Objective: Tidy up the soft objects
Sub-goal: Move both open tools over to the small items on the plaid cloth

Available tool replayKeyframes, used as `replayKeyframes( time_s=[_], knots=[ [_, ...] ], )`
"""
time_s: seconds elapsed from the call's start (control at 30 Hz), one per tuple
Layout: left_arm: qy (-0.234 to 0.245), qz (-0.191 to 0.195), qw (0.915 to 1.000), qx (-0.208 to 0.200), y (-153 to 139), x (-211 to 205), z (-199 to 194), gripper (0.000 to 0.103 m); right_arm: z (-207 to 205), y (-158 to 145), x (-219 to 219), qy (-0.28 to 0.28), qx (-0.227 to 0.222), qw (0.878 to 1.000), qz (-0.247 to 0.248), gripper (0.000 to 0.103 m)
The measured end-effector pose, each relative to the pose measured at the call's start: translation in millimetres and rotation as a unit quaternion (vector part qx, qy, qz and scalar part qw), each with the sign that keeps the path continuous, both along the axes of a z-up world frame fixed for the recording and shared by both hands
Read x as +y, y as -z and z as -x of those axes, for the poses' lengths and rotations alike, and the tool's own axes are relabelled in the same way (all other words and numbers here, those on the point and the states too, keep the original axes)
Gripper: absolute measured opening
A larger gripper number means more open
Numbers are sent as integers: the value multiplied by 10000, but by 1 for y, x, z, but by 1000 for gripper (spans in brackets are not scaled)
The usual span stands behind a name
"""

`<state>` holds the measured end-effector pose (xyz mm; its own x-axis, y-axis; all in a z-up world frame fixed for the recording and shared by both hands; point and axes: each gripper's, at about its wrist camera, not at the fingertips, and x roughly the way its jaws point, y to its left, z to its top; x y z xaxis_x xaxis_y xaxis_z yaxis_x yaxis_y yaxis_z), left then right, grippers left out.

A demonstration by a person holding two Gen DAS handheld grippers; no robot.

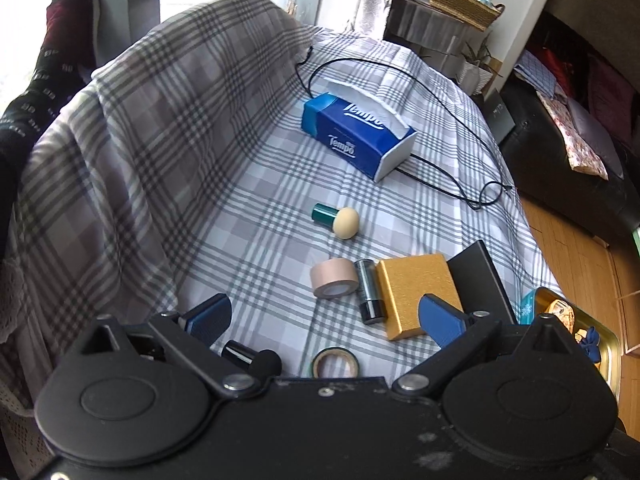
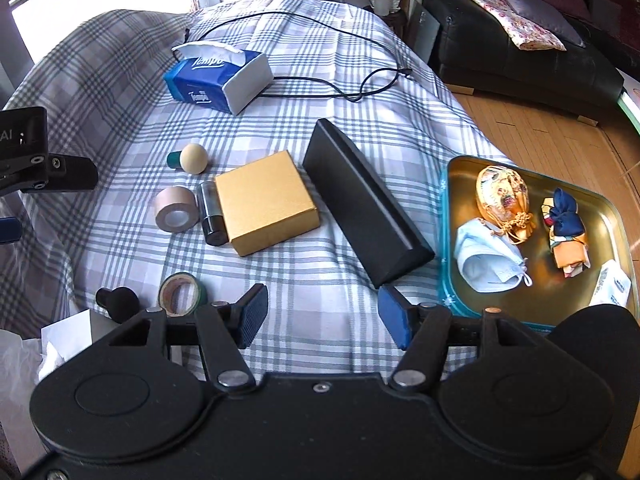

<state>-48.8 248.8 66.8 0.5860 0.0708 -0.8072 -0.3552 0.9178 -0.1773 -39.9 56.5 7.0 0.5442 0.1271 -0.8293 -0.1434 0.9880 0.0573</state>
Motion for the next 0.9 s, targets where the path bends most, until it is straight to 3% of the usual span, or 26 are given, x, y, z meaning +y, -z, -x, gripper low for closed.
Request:
replayKeyframes(
  time_s=[0.3, 0.67, 0.9],
  knots=[
    [-444, 409, 9979, 217, 21, 38, 3, 100, 7, 23, 47, -757, 428, 9962, -39, 60],
    [-601, 467, 9969, 216, 21, 44, 3, 100, 36, 60, 78, -1954, 1079, 9747, 142, 59],
    [-681, 469, 9963, 249, 22, 47, 2, 100, 35, 80, 94, -2324, 1119, 9652, 421, 59]
  ],
)
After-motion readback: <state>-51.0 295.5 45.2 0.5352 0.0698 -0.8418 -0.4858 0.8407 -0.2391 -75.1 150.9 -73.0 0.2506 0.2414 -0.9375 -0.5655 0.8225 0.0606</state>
